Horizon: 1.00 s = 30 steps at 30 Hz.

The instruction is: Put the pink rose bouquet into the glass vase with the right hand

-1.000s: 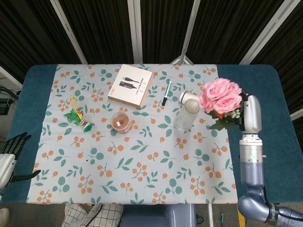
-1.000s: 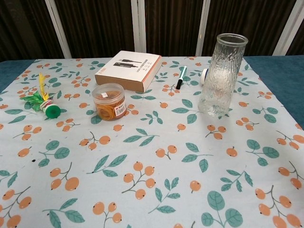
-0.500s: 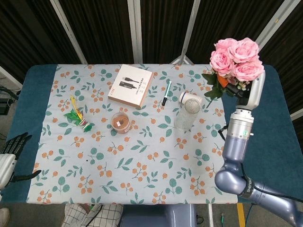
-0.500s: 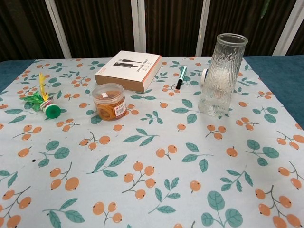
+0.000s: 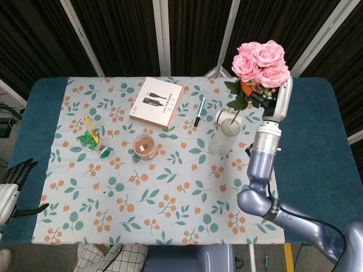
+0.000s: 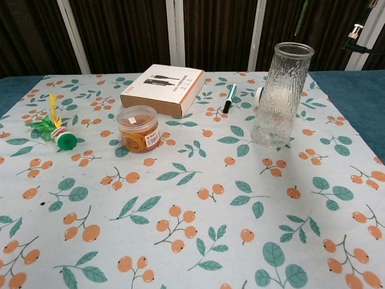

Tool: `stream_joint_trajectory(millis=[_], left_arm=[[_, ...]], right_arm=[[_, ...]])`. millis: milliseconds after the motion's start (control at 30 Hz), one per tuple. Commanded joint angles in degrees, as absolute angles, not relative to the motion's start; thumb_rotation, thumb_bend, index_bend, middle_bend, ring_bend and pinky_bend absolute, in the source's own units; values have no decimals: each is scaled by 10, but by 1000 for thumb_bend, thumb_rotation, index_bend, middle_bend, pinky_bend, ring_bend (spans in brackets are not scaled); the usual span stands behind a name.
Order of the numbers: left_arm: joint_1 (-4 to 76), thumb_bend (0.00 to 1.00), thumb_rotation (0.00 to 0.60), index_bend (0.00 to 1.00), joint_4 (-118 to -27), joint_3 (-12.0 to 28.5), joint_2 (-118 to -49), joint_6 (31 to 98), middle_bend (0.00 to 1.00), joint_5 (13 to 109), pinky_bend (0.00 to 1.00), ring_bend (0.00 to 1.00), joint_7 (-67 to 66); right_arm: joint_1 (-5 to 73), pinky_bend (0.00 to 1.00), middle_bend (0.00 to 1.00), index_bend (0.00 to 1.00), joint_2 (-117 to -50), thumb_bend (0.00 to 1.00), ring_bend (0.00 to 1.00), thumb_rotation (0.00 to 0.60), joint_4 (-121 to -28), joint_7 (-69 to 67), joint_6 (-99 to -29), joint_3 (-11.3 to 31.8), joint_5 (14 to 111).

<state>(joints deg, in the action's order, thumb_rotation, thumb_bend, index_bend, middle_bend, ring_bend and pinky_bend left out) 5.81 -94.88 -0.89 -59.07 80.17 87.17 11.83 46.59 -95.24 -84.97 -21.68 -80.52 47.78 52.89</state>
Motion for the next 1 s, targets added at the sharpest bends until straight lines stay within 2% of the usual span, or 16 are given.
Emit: stream_joint_trajectory(millis=[33,700,1000], left_arm=[[58,0,600,0,-949,-9,-590,802,0,872,0,0,119],[59,0,600,0,-952,-10,-588,796,0,868,0,0,118],[60,0,600,0,-952,-10,-587,794,0,867,0,0,120]], right_arm=[[470,418,537,408,-965,266,504,600,-830,-224,-799,466,525],[465,418,531,364,-1043,266,476,600,-737,-264,-777,406,527],[459,418,519,343,-1060,265,465,600,-710,-276,-768,393,538]])
